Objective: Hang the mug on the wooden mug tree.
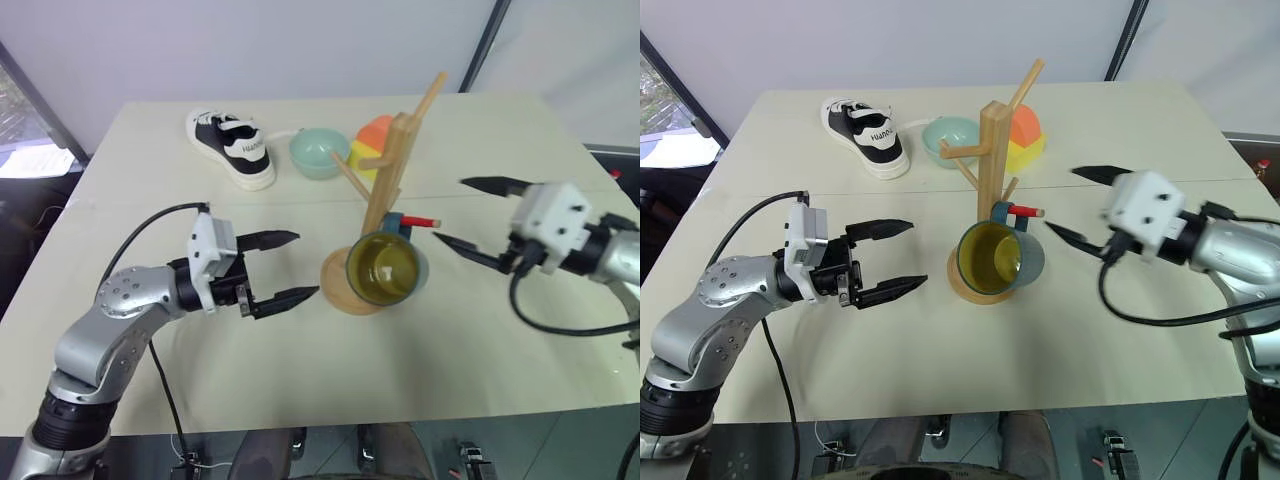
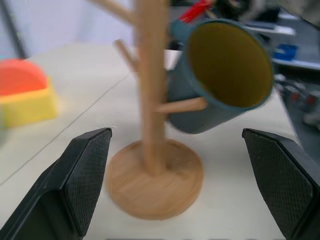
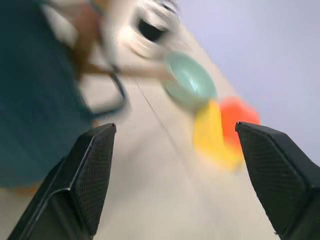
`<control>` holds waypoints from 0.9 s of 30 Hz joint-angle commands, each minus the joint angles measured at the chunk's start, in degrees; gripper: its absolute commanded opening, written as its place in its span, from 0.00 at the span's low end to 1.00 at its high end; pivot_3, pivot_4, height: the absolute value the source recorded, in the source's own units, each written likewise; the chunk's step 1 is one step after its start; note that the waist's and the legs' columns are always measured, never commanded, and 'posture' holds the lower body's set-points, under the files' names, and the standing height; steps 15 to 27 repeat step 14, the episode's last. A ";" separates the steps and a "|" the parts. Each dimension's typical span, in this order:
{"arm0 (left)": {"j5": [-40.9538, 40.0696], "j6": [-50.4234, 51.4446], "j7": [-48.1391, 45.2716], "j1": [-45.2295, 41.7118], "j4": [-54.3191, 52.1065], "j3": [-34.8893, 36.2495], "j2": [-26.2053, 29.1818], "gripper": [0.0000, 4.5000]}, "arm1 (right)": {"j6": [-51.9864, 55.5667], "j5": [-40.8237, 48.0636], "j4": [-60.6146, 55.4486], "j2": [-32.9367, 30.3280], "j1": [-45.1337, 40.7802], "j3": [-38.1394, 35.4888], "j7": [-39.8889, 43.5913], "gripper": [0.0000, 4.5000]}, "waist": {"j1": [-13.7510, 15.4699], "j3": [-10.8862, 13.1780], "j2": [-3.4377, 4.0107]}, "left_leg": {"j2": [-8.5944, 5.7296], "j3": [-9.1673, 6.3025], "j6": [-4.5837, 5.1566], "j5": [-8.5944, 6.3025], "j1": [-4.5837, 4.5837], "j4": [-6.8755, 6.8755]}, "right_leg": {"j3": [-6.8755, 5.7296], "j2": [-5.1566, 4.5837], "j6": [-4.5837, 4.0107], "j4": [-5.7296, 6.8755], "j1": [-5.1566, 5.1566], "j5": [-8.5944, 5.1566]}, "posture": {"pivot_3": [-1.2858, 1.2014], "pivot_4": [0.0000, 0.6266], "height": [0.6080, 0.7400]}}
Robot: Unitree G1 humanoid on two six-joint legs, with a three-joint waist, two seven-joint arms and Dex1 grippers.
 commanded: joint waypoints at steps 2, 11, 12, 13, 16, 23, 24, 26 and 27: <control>2.46 -0.87 8.87 1.35 4.30 4.91 -4.06 1.00 | 1.62 6.79 5.92 9.49 3.62 -5.47 -4.78 0.91 | -0.24 -0.01 0.00 | 0.02 0.00 -0.02 0.00 0.12 0.02 | 0.00 0.03 0.01 0.06 0.08 0.01 | 0.52 0.24 0.97; 9.37 -6.51 19.21 6.64 12.71 8.29 -12.05 1.00 | -4.35 3.22 14.26 21.11 2.41 -0.53 -11.35 0.91 | -0.18 -0.03 0.11 | 0.13 0.02 -0.07 0.01 0.23 0.01 | 0.00 0.11 -0.07 0.22 0.05 0.08 | 0.52 0.24 0.97; 9.98 -7.10 19.78 7.45 13.42 8.31 -12.69 1.00 | -5.90 2.15 15.87 21.80 2.19 0.32 -11.60 0.91 | -0.16 -0.03 0.11 | 0.13 0.03 -0.07 0.01 0.23 0.01 | 0.00 0.10 -0.07 0.19 0.05 0.08 | 0.52 0.24 0.97; 10.35 -7.68 20.08 8.20 13.88 8.35 -13.29 1.00 | -7.00 1.67 17.40 22.47 1.86 0.79 -11.87 0.91 | -0.12 -0.04 0.11 | 0.12 0.07 -0.07 0.01 0.23 0.01 | 0.00 0.09 -0.07 0.16 0.06 0.08 | 0.52 0.24 0.97; 10.86 -8.18 20.48 8.81 14.37 8.37 -13.80 1.00 | -8.25 1.12 18.92 22.94 1.45 1.15 -12.06 0.91 | -0.12 -0.04 0.11 | 0.12 0.07 -0.07 0.01 0.21 0.01 | 0.00 0.09 -0.07 0.14 0.05 0.09 | 0.52 0.24 0.97; 10.86 -8.18 20.48 8.81 14.37 8.37 -13.80 1.00 | -8.25 1.12 18.92 22.94 1.45 1.15 -12.06 0.91 | -0.12 -0.04 0.11 | 0.12 0.07 -0.07 0.01 0.21 0.01 | 0.00 0.09 -0.07 0.14 0.05 0.09 | 0.52 0.24 0.97; 10.86 -8.18 20.48 8.81 14.37 8.37 -13.80 1.00 | -8.25 1.12 18.92 22.94 1.45 1.15 -12.06 0.91 | -0.12 -0.04 0.11 | 0.12 0.07 -0.07 0.01 0.21 0.01 | 0.00 0.09 -0.07 0.14 0.05 0.09 | 0.52 0.24 0.97; 10.86 -8.18 20.48 8.81 14.37 8.37 -13.80 1.00 | -8.25 1.12 18.92 22.94 1.45 1.15 -12.06 0.91 | -0.12 -0.04 0.11 | 0.12 0.07 -0.07 0.01 0.21 0.01 | 0.00 0.09 -0.07 0.14 0.05 0.09 | 0.52 0.24 0.97; 10.86 -8.18 20.48 8.81 14.37 8.37 -13.80 1.00 | -8.25 1.12 18.92 22.94 1.45 1.15 -12.06 0.91 | -0.12 -0.04 0.11 | 0.12 0.07 -0.07 0.01 0.21 0.01 | 0.00 0.09 -0.07 0.14 0.05 0.09 | 0.52 0.24 0.97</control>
